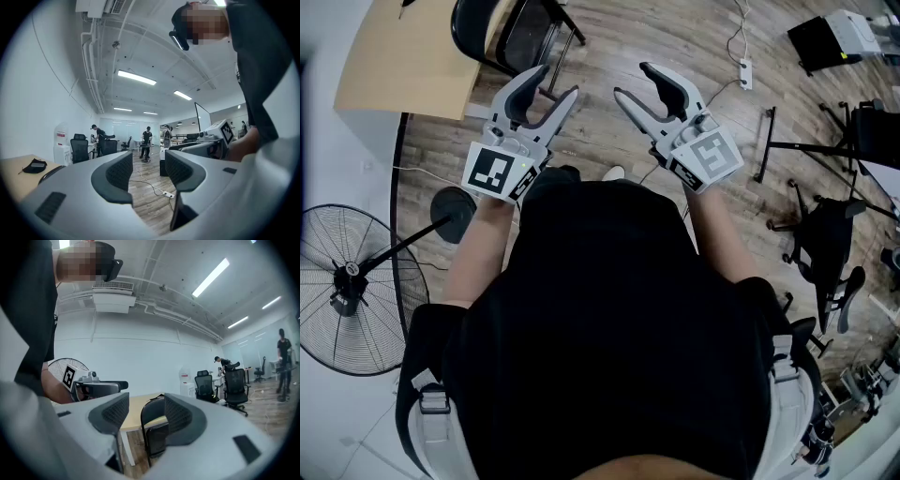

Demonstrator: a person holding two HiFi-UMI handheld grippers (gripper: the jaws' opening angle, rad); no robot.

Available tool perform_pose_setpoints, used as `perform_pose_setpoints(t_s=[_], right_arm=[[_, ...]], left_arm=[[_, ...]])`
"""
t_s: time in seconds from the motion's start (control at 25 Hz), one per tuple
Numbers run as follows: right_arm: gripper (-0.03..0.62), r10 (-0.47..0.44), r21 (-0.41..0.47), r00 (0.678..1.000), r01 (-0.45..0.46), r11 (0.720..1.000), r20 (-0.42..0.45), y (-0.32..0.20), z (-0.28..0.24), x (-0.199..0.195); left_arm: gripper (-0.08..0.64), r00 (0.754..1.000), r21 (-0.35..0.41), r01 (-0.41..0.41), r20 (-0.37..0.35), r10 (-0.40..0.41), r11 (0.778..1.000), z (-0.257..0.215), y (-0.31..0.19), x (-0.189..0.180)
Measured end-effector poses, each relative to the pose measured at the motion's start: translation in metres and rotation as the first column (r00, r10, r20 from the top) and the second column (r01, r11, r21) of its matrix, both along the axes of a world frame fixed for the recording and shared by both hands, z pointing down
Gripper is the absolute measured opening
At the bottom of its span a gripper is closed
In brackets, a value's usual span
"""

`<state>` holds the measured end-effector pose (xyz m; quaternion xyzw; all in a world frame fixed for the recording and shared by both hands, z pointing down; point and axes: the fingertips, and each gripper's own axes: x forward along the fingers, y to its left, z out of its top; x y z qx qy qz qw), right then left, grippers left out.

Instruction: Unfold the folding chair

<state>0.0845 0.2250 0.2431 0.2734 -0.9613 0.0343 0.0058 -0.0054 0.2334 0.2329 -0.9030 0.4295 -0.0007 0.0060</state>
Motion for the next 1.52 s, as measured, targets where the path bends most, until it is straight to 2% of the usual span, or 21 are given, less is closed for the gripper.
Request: perform_pose_setpoints(t_s=[0.16, 0.44, 0.72, 1.08, 1.28, 1.52], right_arm=[[0.219, -0.003, -0.008, 1.000, 0.003, 1.000, -0.002, 0.001, 0.002, 0.001], [0.219, -0.003, -0.024, 0.999, 0.004, 1.000, 0.054, -0.001, -0.003, 0.003], [0.219, -0.027, -0.026, 0.997, 0.029, 0.999, 0.066, -0.013, -0.004, -0.004], [0.219, -0.074, -0.072, 0.996, 0.077, 0.994, 0.045, -0.059, 0.016, -0.070], [0.219, -0.070, -0.079, 0.998, 0.070, 0.994, 0.006, -0.099, 0.022, -0.117], [0.219, -0.039, -0.108, 0.999, 0.036, 0.993, -0.027, -0.158, 0.027, -0.179]], left_arm=[[0.210, 1.000, -0.007, 0.004, 0.001, -0.004, 1.000, 0.002, 0.002, 0.000], [0.210, 1.000, -0.014, 0.023, 0.014, -0.023, 1.000, 0.001, -0.002, -0.005], [0.212, 0.997, -0.026, 0.069, 0.031, -0.068, 0.997, -0.005, -0.012, -0.019], [0.211, 0.992, -0.043, 0.121, 0.026, -0.120, 0.992, 0.007, -0.065, -0.084], [0.210, 0.994, -0.044, 0.111, 0.002, -0.111, 0.993, 0.014, -0.108, -0.132], [0.210, 0.996, -0.043, 0.088, 0.007, -0.088, 0.995, 0.016, -0.171, -0.196]])
